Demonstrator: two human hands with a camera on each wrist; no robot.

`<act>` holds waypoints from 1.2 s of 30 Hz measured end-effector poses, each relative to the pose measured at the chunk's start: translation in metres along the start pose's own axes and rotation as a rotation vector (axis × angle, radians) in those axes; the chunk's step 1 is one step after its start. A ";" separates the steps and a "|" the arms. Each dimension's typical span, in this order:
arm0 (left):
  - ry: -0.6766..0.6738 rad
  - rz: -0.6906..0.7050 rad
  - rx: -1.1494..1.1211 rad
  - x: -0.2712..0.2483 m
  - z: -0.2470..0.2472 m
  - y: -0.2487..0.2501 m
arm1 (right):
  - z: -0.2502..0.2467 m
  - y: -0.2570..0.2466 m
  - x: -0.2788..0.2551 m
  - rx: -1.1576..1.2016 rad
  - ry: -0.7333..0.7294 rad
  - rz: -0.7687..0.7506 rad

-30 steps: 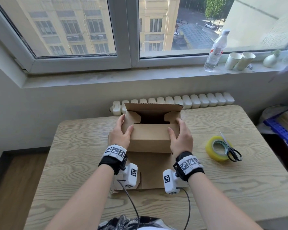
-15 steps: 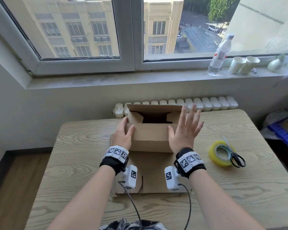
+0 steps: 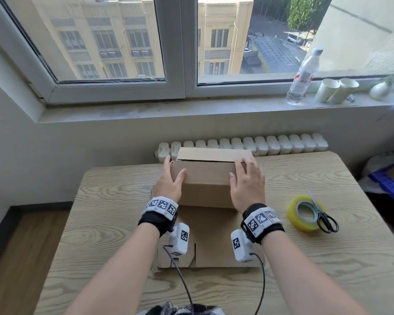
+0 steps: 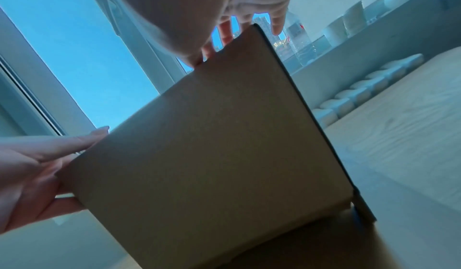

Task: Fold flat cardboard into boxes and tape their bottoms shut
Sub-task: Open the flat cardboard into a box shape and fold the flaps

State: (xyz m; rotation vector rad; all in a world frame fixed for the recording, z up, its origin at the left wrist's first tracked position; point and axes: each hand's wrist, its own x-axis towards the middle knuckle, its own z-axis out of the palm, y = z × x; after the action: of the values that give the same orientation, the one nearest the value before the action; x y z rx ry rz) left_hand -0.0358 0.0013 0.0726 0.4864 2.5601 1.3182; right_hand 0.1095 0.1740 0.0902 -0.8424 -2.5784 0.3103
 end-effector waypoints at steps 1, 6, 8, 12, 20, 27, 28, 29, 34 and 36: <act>-0.010 -0.002 0.017 0.000 0.000 0.003 | 0.003 0.002 -0.003 0.014 -0.008 0.008; -0.073 0.126 0.279 -0.003 0.000 0.016 | 0.008 0.008 -0.003 0.014 -0.066 0.011; -0.088 0.207 0.564 -0.002 0.002 0.026 | 0.007 0.009 -0.002 -0.001 -0.085 0.016; -0.194 0.311 0.847 -0.002 0.017 0.045 | 0.009 0.009 -0.004 -0.021 -0.120 0.022; -0.312 0.235 0.789 -0.011 0.036 0.042 | 0.009 0.009 -0.004 0.202 -0.087 0.166; -0.400 0.286 0.863 -0.013 0.045 0.042 | 0.007 0.014 0.002 0.350 -0.133 0.285; -0.410 0.277 0.902 -0.012 0.046 0.041 | 0.007 0.016 0.002 0.327 -0.142 0.278; -0.402 0.258 0.934 -0.012 0.046 0.039 | 0.007 0.018 0.002 0.310 -0.148 0.273; -0.327 -0.010 0.562 -0.009 0.035 0.027 | 0.005 0.029 -0.002 0.338 -0.174 0.304; -0.328 0.020 0.444 -0.007 0.031 0.024 | 0.001 0.035 -0.002 0.357 -0.181 0.311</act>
State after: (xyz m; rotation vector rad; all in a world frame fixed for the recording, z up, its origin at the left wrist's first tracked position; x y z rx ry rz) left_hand -0.0145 0.0345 0.0749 0.7379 2.5546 0.5983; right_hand 0.1285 0.2003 0.0771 -1.1158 -2.4320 0.9460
